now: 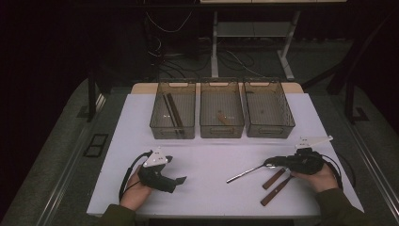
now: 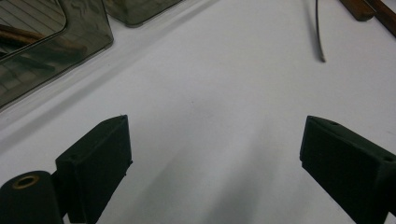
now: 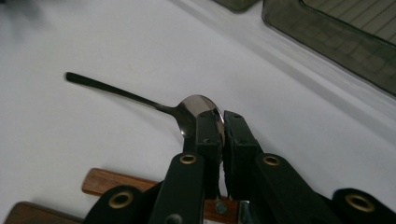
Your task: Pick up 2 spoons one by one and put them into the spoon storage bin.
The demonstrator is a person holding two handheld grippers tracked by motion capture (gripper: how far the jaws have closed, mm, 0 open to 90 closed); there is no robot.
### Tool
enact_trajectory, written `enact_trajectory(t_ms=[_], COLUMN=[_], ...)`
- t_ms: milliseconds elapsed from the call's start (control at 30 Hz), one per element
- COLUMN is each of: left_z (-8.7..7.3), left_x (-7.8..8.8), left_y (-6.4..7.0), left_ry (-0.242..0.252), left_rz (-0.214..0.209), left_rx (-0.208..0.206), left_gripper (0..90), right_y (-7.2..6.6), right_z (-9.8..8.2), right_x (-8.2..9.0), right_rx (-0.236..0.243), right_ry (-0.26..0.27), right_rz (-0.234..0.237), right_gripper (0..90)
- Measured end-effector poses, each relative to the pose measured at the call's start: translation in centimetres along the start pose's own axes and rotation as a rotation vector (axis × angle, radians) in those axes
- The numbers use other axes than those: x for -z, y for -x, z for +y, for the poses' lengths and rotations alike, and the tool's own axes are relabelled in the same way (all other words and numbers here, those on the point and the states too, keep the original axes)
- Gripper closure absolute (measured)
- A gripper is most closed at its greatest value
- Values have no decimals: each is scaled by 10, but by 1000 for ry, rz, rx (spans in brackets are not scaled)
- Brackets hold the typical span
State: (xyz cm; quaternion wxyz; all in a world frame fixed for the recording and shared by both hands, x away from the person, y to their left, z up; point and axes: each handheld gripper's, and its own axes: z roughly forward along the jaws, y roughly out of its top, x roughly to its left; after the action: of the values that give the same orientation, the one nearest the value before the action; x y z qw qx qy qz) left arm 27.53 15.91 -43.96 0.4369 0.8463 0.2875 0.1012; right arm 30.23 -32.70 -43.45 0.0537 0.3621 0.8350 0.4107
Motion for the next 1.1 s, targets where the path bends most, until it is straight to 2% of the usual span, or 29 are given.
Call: enact_trajectory(t_ms=[133, 333, 600, 1100], left_z=[0, 0, 0, 0], left_x=[0, 0, 0, -1], left_y=[0, 0, 0, 0], left_ry=[-1, -1, -2, -2], left_rz=[0, 0, 0, 0], left_rx=[0, 1, -2, -3], left_gripper=[85, 85, 85, 85], right_y=[-1, -3, -3, -4], right_z=[2, 6, 9, 23], right_x=[3, 9, 16, 28], right_rx=[-6, 12, -2, -9], right_ry=[44, 79, 122, 157], right_rz=[18, -2, -14, -92], right_gripper=[887, 889, 888, 888])
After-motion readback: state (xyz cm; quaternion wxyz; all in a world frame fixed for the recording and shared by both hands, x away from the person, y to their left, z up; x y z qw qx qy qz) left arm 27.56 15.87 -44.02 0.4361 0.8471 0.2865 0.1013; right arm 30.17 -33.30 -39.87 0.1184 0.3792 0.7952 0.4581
